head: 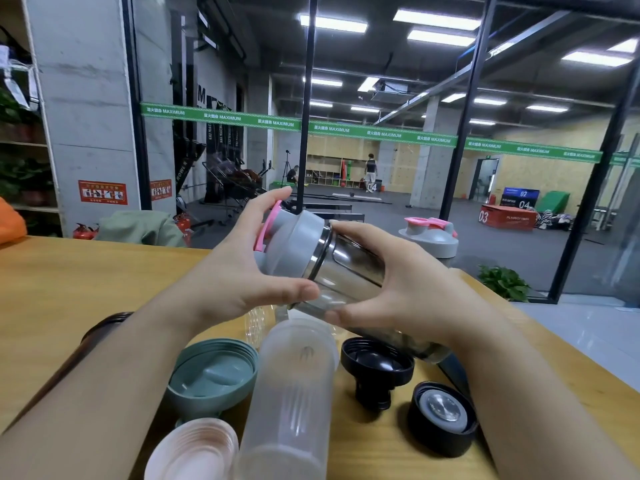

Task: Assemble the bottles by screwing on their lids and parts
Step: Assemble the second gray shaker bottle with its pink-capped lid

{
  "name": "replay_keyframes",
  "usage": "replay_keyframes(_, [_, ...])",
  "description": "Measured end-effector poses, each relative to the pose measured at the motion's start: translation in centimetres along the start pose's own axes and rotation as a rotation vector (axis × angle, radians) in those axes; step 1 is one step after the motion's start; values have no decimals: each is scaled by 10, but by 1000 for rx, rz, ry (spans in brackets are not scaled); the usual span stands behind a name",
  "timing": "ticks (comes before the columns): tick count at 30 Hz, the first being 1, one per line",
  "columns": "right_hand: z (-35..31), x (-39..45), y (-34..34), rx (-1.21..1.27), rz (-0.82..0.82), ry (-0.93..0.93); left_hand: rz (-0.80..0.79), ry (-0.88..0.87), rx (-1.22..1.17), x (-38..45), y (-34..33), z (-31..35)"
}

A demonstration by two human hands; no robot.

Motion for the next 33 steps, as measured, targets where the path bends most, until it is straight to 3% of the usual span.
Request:
replay_keyframes(7, [9,3,-3,-20,-21,-91,59,123,-184,7,-5,-10])
replay_keyframes(12, [32,-5,23,59,116,-234,191,272,-300,10,10,-23])
replay_keyframes(16, [43,-13,34,373,53,-305,149,373,-405,9,19,-22])
replay_keyframes(20, [48,-14,31,675,-28,-235,145,451,-445,6,19,-20])
replay_keyframes(33, [60,-9,26,772,52,-250,133,334,-409,8,21,-29])
Point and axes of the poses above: each hand's wrist, its own x-axis towards the middle knuckle, its own y-axis out of the back of the hand, z = x × y, the point moved 3 cm from there along x, towards the middle knuckle, and after that the axes turned 5 degrees about x, right-handed, at the moved point
